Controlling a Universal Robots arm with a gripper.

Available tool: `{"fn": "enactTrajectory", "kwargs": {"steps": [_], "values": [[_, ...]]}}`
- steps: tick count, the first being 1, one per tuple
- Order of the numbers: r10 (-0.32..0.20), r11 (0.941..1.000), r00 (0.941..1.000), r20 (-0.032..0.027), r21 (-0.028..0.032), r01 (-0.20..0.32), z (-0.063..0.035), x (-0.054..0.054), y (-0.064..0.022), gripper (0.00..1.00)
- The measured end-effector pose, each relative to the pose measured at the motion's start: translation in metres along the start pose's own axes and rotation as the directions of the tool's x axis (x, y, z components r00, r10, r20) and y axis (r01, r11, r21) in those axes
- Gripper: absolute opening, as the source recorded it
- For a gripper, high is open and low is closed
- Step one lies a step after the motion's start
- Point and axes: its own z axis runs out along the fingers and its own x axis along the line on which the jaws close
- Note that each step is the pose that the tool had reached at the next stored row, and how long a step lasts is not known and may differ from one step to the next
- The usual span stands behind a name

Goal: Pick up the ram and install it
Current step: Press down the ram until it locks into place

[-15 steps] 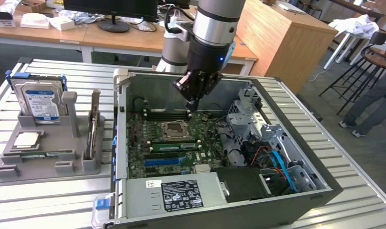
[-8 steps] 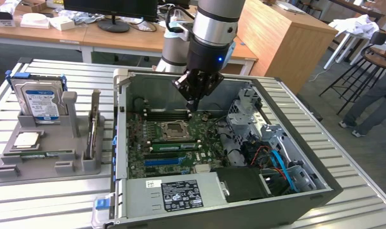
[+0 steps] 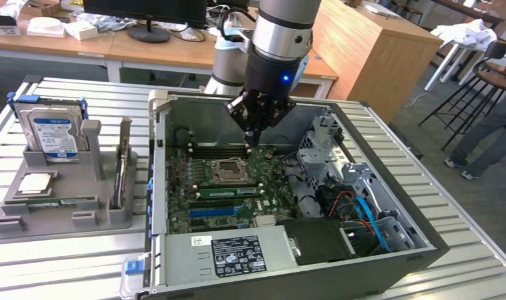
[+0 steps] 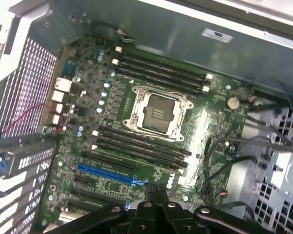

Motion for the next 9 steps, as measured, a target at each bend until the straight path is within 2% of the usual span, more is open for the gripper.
{"fn": "enactTrajectory", "kwargs": {"steps": [4,9], "values": [[0.058,0.9983,0.9983,0.0010,0.0015,-0.058,0.0001,0.0002,0.0000,0.10],[0.131,0.9914,0.9914,0.0023,0.0034,-0.131,0.0003,0.0004,0.0001,0.10]]}}
